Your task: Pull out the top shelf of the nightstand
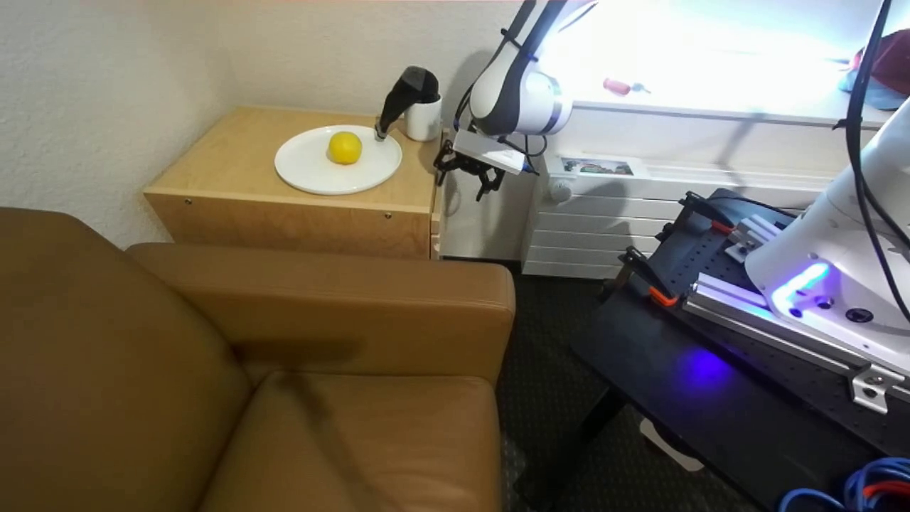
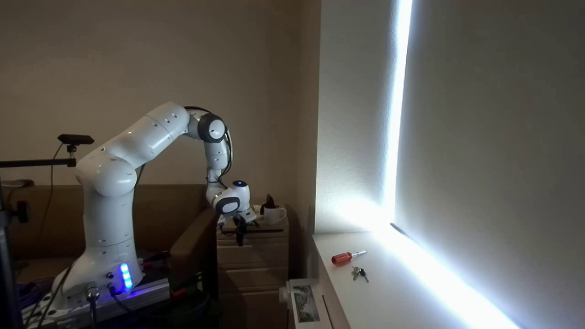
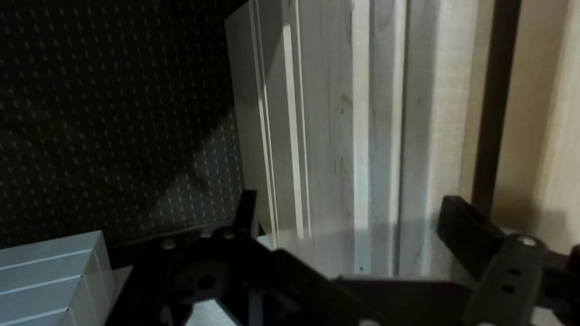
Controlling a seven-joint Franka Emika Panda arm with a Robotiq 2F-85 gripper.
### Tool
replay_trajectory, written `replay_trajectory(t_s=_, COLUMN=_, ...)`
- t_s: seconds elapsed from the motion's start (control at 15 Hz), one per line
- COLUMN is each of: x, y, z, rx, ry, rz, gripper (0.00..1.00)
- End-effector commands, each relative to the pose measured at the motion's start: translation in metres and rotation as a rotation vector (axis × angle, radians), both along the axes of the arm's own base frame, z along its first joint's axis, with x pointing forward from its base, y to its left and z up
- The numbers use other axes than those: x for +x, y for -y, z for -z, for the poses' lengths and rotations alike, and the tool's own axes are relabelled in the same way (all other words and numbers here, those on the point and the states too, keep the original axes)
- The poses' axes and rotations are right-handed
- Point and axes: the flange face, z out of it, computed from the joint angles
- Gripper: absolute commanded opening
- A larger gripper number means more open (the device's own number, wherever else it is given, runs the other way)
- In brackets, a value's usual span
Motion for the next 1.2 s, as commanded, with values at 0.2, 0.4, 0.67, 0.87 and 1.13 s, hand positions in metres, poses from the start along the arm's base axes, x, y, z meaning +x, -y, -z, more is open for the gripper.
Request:
replay_trajectory(t_s=0.2, x=-0.024, y=0.015, z=0.039, rx=0.074, ry=-0.04, rz=-0.08, gripper=1.0)
replay_trajectory(t_s=0.4, x=-0.029, y=0.028, z=0.035, rx=0.001, ry=-0.069, rz=-0.097, gripper=1.0)
replay_trajectory(t_s=0.67, x=-0.049, y=0.042, z=0.031, rx=-0.117, ry=-0.096, rz=-0.102, gripper=1.0)
replay_trajectory(t_s=0.87, x=-0.067, y=0.049, z=0.029, rx=-0.199, ry=-0.117, rz=-0.095, gripper=1.0)
replay_trajectory(t_s=1.13, x=-0.093, y=0.057, z=0.033, rx=-0.268, ry=-0.17, rz=-0.057, gripper=1.0)
